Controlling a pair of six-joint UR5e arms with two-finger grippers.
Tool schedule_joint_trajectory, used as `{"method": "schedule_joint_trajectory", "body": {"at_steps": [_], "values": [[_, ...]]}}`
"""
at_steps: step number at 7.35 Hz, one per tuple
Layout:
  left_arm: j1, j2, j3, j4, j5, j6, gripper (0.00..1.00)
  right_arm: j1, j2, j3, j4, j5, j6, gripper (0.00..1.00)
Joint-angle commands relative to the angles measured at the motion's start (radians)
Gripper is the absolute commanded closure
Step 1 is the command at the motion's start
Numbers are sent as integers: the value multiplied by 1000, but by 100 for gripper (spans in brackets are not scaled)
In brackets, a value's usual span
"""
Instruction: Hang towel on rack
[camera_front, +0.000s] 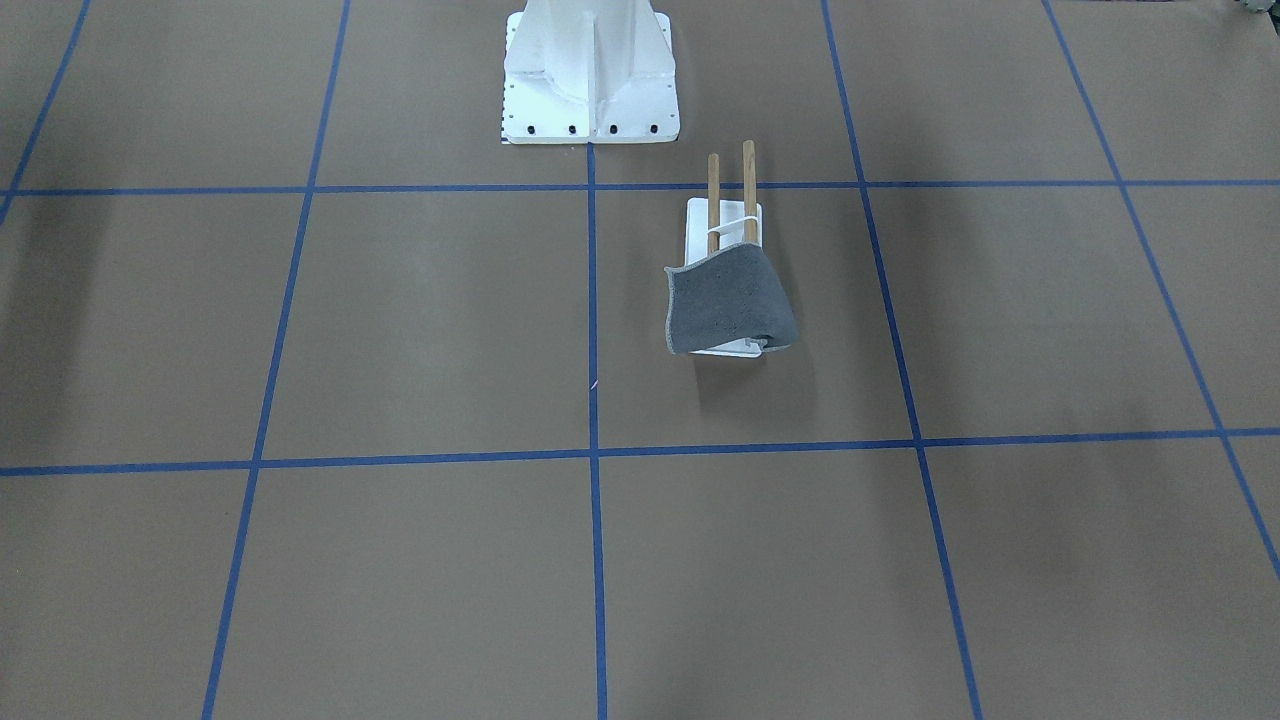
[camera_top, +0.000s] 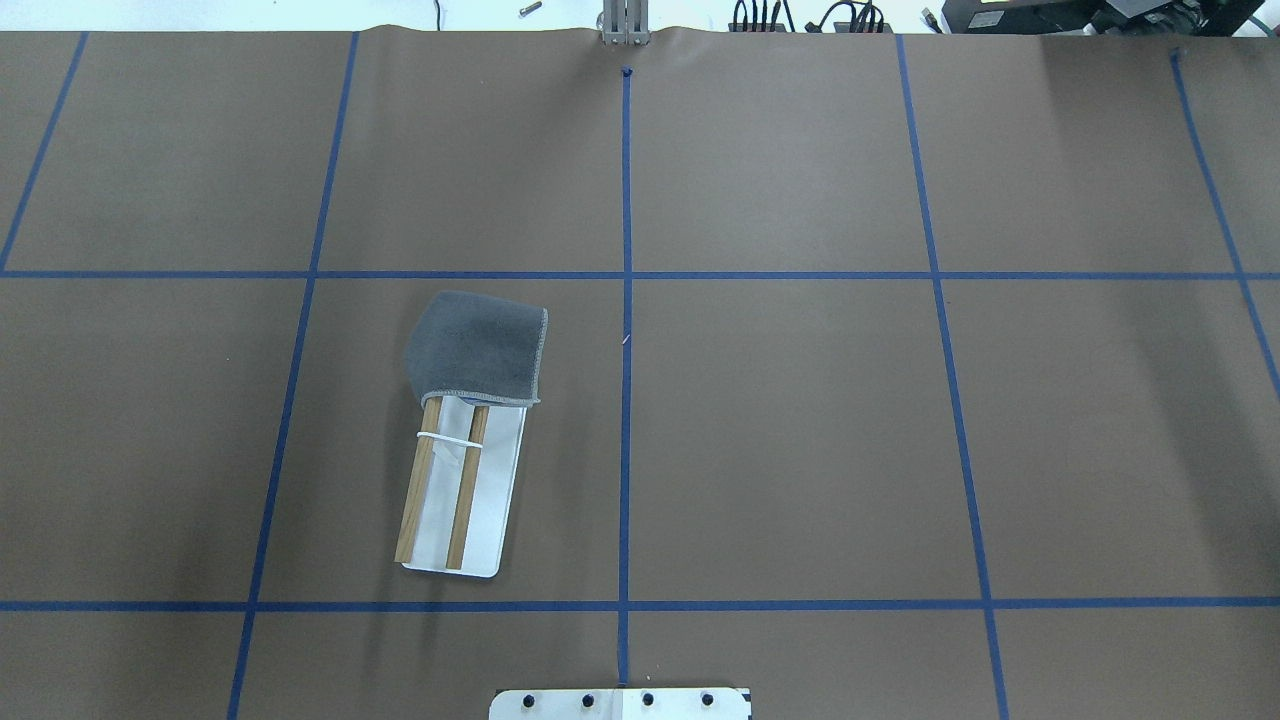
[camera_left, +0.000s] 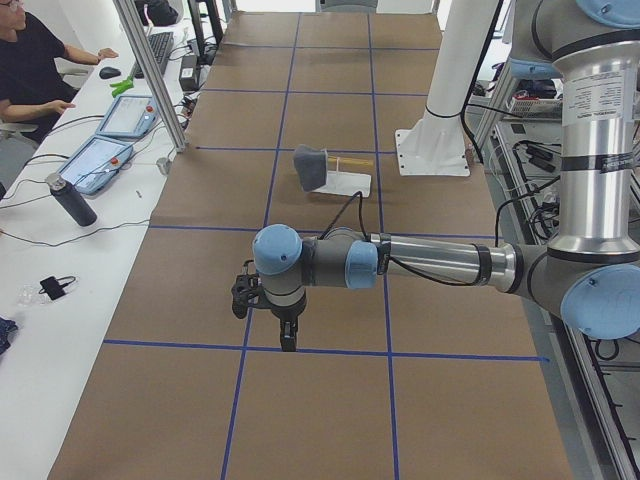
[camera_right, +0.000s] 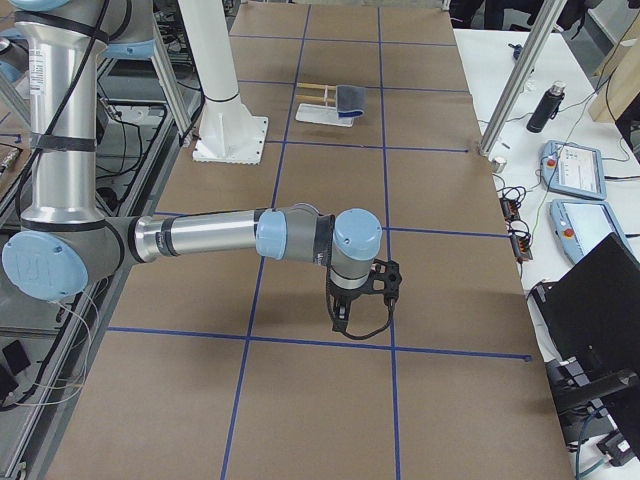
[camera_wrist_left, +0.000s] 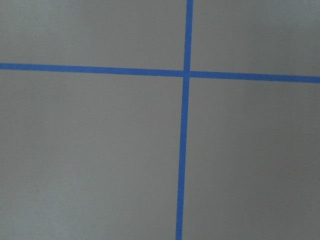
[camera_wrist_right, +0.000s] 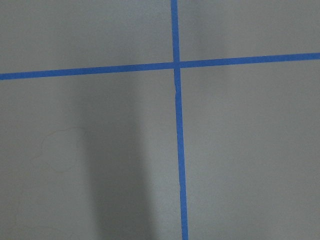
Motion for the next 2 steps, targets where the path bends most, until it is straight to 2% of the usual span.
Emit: {"method": "schedule_joint_trajectory", "body": {"at_steps": [1, 2], "values": [[0, 0, 0, 2, 0, 0, 1, -1, 0, 2, 1, 2, -2, 0], [0, 0, 0, 0, 0, 0, 1, -1, 0, 3, 1, 3, -2, 0]]}}
